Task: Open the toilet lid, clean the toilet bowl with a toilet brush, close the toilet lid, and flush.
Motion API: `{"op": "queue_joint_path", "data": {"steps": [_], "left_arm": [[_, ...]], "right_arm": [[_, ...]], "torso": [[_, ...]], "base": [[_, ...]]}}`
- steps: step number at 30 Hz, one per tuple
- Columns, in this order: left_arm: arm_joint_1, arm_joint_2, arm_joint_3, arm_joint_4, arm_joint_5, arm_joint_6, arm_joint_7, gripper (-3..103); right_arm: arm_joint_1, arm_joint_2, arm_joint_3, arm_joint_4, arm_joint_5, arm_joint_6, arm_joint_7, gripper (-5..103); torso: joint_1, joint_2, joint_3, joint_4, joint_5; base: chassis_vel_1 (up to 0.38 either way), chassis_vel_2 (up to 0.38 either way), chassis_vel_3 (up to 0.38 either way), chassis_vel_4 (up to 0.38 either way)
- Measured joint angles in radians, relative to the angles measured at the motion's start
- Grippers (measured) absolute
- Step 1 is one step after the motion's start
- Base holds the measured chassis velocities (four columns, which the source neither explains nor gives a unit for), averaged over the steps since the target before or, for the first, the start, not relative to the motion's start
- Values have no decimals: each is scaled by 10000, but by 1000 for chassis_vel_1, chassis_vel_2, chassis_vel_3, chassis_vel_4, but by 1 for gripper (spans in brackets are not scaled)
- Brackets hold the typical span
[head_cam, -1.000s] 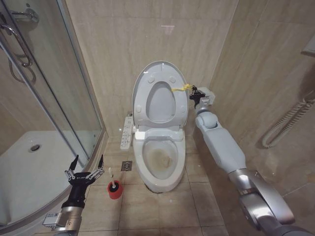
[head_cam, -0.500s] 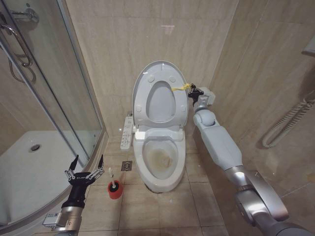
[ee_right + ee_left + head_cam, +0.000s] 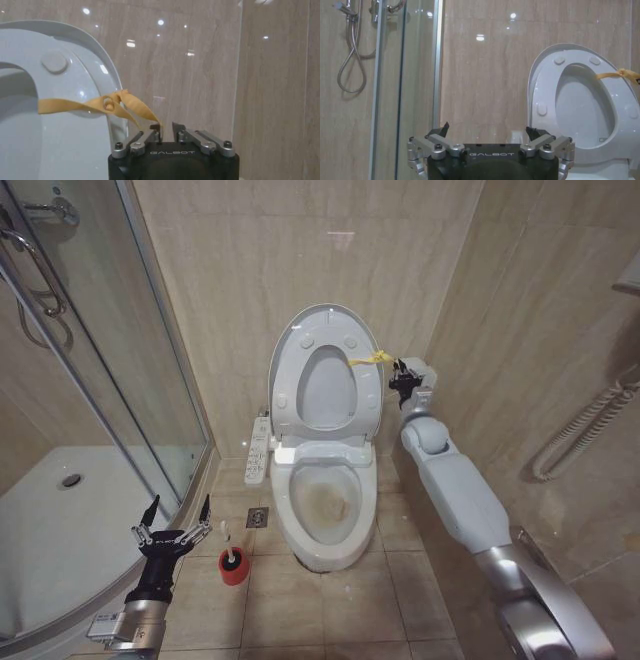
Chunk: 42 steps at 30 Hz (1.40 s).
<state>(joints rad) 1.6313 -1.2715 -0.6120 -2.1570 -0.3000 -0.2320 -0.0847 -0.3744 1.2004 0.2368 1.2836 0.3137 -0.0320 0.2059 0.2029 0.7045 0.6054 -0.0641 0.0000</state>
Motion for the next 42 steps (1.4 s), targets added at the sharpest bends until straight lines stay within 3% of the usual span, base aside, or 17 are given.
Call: {"op": "queue_joint_path", "data": {"steps": [1,7,8,14,15,22,23,32,42], "left_arm": [[0,0,0,0,0,0,0,100],[0,0,0,0,0,0,0,100],[0,0,0,-1,0,0,0,100],[0,0,0,0,0,0,0,100],[0,0,0,0,0,0,0,100],[0,0,0,0,0,0,0,100],[0,0,0,0,0,0,0,100],[0,0,0,0,0,0,0,100],[0,0,0,0,0,0,0,100]], "right_arm": [[-132,-9,33,127,9,-7,6,19],[-281,0,87,287,12,-11,12,19],[-310,15,105,325,12,-13,18,45],[-653,2,180,686,13,-35,25,45],[-740,-9,221,766,16,-36,25,73],[-1184,-110,447,1224,105,-68,23,73],[-1281,-126,516,1329,129,-85,23,97],[-1318,-112,662,1474,227,-123,140,100],[47,233,114,621,262,-226,417,100]], "torso": [[0,0,0,-1,0],[0,0,0,0,0],[0,0,0,1,0],[0,0,0,-1,-1],[-1,0,-1,-1,-1],[-1,0,0,1,0],[0,0,0,1,0],[0,0,0,-1,2],[0,0,1,1,0]], "base": [[0,0,0,0],[0,0,0,0],[0,0,0,0],[0,0,0,0],[0,0,0,0],[0,0,0,0],[0,0,0,0],[0,0,0,0],[0,0,0,0]]}}
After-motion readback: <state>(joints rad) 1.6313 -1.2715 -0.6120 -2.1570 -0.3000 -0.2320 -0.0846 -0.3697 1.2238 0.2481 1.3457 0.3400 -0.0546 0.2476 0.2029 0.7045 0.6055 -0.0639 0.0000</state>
